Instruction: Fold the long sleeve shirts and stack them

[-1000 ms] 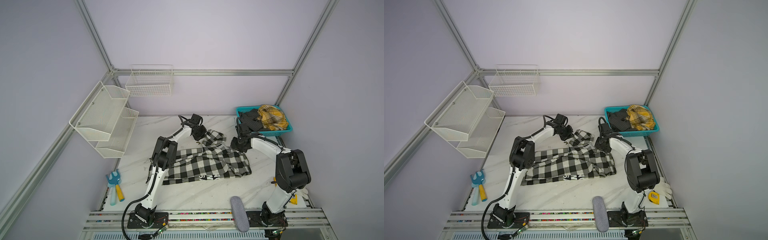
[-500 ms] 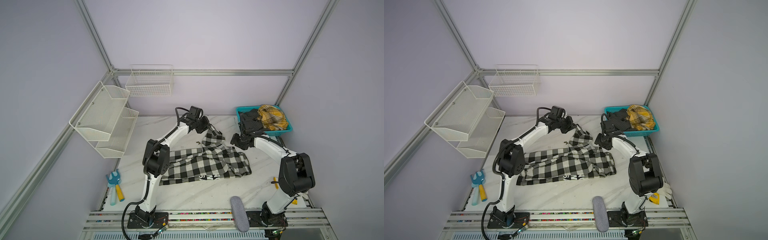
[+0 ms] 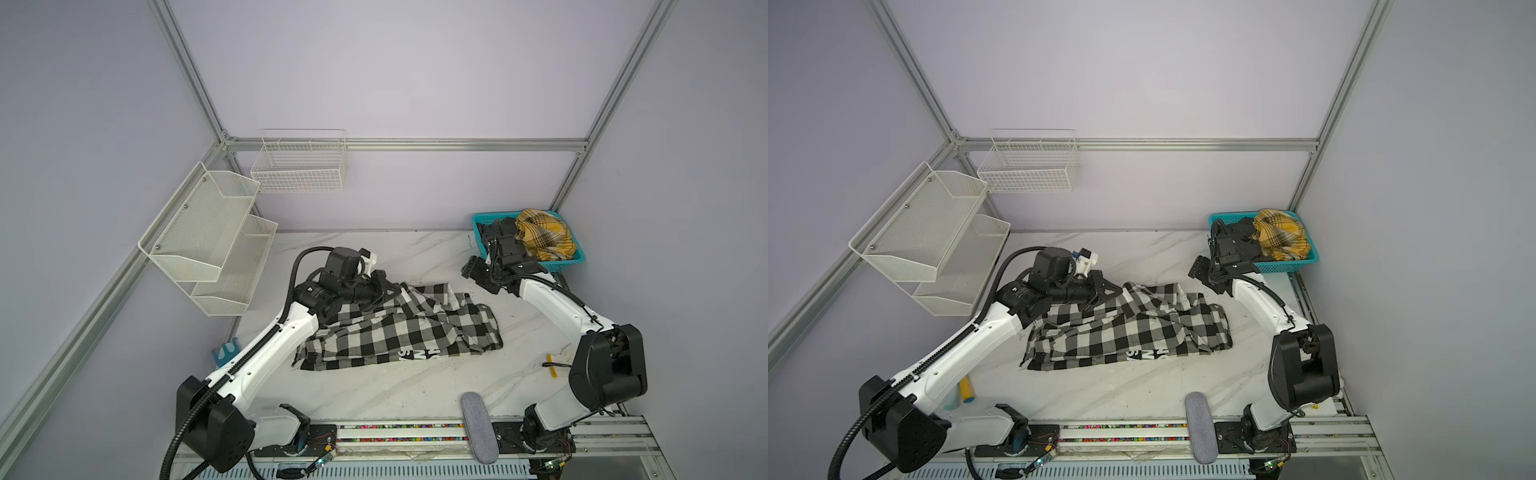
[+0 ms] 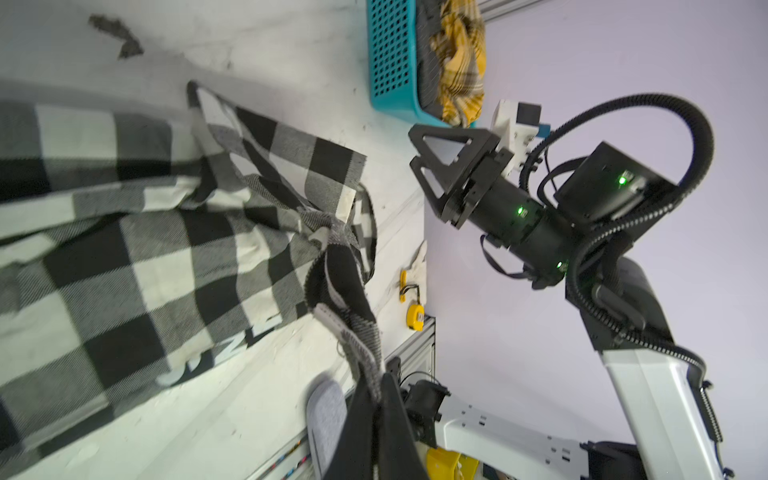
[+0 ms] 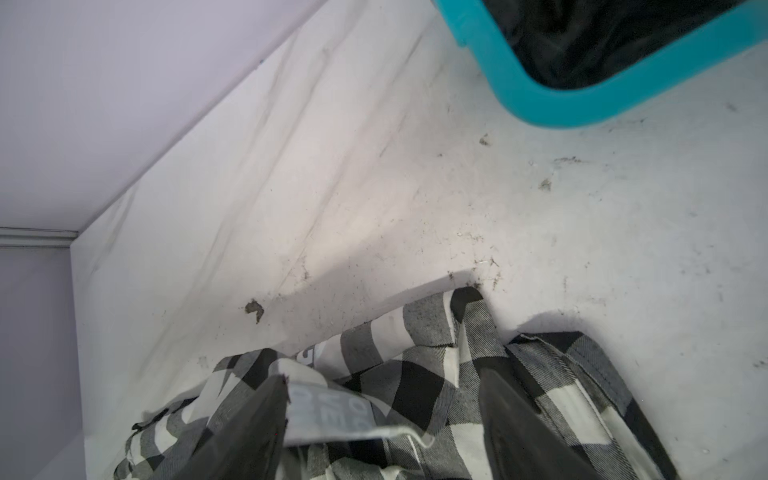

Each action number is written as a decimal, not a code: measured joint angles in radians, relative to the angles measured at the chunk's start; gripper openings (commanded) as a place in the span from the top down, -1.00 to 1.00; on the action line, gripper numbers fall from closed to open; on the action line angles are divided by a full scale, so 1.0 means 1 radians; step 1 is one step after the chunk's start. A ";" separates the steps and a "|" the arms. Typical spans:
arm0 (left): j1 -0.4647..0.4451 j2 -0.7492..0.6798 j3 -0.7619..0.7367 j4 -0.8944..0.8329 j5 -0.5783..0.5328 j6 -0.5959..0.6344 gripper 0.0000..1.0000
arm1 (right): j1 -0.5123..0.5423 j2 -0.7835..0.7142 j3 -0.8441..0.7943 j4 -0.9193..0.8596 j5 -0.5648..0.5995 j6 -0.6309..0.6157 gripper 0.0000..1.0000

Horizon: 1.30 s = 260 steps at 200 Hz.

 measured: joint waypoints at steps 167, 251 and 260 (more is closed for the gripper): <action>0.093 -0.175 -0.085 -0.318 0.045 0.171 1.00 | 0.002 0.158 -0.133 0.031 -0.140 0.041 0.25; 0.206 -0.195 -0.082 -0.448 0.018 0.209 1.00 | 0.003 0.172 -0.094 0.031 -0.150 0.045 1.00; 0.225 -0.193 -0.082 -0.468 -0.005 0.223 1.00 | 0.003 0.154 -0.095 0.024 -0.147 0.045 1.00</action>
